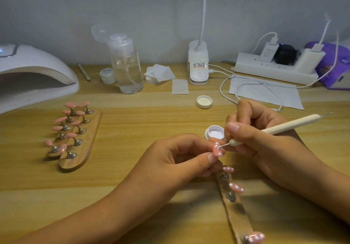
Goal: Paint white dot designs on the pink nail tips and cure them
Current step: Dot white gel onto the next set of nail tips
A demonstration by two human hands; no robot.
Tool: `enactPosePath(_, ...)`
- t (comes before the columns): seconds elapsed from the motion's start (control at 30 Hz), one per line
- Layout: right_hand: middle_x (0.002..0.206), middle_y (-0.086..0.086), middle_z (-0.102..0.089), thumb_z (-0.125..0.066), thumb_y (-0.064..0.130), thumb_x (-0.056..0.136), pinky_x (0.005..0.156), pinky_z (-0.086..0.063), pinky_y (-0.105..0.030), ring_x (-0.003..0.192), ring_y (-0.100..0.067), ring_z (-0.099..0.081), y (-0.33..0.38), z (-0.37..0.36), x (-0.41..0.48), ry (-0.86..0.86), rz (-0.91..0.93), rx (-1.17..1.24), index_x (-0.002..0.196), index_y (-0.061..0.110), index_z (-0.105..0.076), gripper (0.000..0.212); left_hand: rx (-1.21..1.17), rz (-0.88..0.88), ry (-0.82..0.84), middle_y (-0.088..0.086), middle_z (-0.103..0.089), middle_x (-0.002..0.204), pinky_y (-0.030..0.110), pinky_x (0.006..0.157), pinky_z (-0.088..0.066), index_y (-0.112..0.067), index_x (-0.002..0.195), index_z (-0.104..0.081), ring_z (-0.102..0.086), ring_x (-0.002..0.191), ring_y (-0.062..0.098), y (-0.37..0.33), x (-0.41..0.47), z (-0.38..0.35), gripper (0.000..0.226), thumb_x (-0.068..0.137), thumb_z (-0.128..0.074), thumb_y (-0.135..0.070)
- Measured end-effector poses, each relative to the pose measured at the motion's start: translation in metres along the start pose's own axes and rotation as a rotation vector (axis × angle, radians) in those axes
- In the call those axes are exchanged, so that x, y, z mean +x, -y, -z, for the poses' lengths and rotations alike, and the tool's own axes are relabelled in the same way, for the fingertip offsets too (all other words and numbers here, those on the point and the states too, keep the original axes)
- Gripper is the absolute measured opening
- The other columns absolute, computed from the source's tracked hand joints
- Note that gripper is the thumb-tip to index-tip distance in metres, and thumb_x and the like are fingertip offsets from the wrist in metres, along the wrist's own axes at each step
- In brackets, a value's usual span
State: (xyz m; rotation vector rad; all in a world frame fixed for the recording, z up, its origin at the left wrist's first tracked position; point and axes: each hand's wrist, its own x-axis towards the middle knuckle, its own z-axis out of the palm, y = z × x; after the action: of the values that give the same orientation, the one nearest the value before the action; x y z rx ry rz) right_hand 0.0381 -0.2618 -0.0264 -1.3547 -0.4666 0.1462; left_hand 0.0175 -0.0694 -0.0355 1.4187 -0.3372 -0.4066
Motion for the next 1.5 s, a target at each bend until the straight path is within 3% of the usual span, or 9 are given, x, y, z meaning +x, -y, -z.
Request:
enactPosePath(0.23,0.057,0.002,-0.051,-0.072,0.024,0.076,0.053,-0.042,-0.012,0.053,-0.006,-0.048,0.000,0.000,0.000,-0.017,-0.005,-0.021,0.063,0.023,-0.053,0.023,0.013,-0.003,-0.011,0.016,-0.073,0.089,0.019,0.073,-0.055,-0.010,0.090,-0.073,-0.070,0.086,0.018,-0.001,0.000,-0.001,0.020,0.075,-0.067,-0.022)
enactPosePath(0.33,0.058,0.003,-0.052,-0.080,0.038,0.071,0.052,-0.042,-0.013,0.053,-0.006,-0.046,0.001,0.000,-0.001,-0.028,-0.025,-0.001,0.064,0.023,-0.053,0.032,0.010,0.002,-0.014,0.014,-0.074,0.088,0.019,0.072,-0.055,-0.011,0.091,-0.074,-0.070,0.084,0.016,-0.001,0.000,-0.001,0.021,0.074,-0.067,-0.023)
enactPosePath(0.57,0.058,0.005,-0.051,-0.073,0.053,0.075,0.060,-0.046,-0.014,0.054,-0.005,-0.049,0.004,0.000,-0.001,0.017,-0.016,0.017,0.067,0.027,-0.056,0.032,0.012,0.010,-0.012,0.010,-0.075,0.087,0.016,0.070,-0.053,-0.010,0.093,-0.075,-0.071,0.084,0.012,-0.001,0.000,-0.001,0.021,0.077,-0.067,-0.020)
enactPosePath(0.7,0.059,0.007,-0.046,-0.071,0.054,0.076,0.079,-0.057,-0.037,0.054,-0.002,-0.052,0.002,0.004,0.002,-0.144,0.053,-0.105,0.072,0.028,-0.058,0.029,0.005,0.027,-0.013,0.007,-0.075,0.084,0.014,0.069,-0.052,-0.009,0.095,-0.075,-0.070,0.080,0.008,-0.001,0.000,-0.001,0.022,0.078,-0.066,-0.020)
enactPosePath(0.8,0.068,0.009,-0.061,-0.069,0.041,0.075,0.073,-0.052,-0.017,0.066,-0.002,-0.058,0.001,0.009,0.006,-0.297,0.107,-0.301,0.078,0.026,-0.065,0.016,0.007,0.030,-0.010,0.007,-0.075,0.083,0.015,0.070,-0.052,-0.011,0.094,-0.075,-0.069,0.080,0.008,-0.001,0.000,-0.001,0.022,0.078,-0.066,-0.023)
enactPosePath(0.9,0.085,0.008,-0.070,-0.066,0.033,0.079,0.066,-0.045,-0.008,0.074,0.002,-0.059,0.001,0.011,0.009,-0.304,0.101,-0.432,0.089,0.024,-0.072,0.014,-0.012,0.031,-0.015,0.009,-0.075,0.084,0.014,0.069,-0.052,-0.012,0.094,-0.075,-0.070,0.079,0.009,-0.002,0.000,0.000,0.022,0.077,-0.066,-0.024)
enactPosePath(1.07,0.077,0.011,-0.066,-0.058,0.039,0.090,0.067,-0.041,-0.009,0.071,-0.003,-0.054,-0.005,0.010,0.007,-0.268,0.115,-0.554,0.082,0.026,-0.070,0.020,-0.041,0.013,-0.040,0.007,-0.074,0.082,0.017,0.069,-0.052,-0.016,0.091,-0.072,-0.069,0.079,0.011,-0.002,0.000,0.001,0.010,0.083,-0.068,-0.020)
enactPosePath(1.2,0.078,0.009,-0.062,-0.052,0.038,0.091,0.066,-0.042,-0.018,0.073,-0.015,-0.055,-0.009,0.008,0.006,-0.187,0.155,-0.763,0.080,0.026,-0.065,0.020,-0.057,0.008,-0.045,0.006,-0.074,0.081,0.018,0.070,-0.053,-0.020,0.089,-0.072,-0.070,0.080,0.011,-0.002,0.000,0.000,0.009,0.081,-0.070,-0.023)
enactPosePath(1.5,0.078,0.012,-0.061,-0.054,0.034,0.092,0.068,-0.043,-0.018,0.076,-0.013,-0.058,-0.012,0.009,0.010,-0.103,0.172,-0.789,0.081,0.016,-0.063,0.023,-0.037,0.022,-0.038,0.009,-0.075,0.084,0.018,0.070,-0.053,-0.016,0.090,-0.074,-0.071,0.083,0.013,-0.002,0.001,0.000,0.021,0.074,-0.069,-0.028)
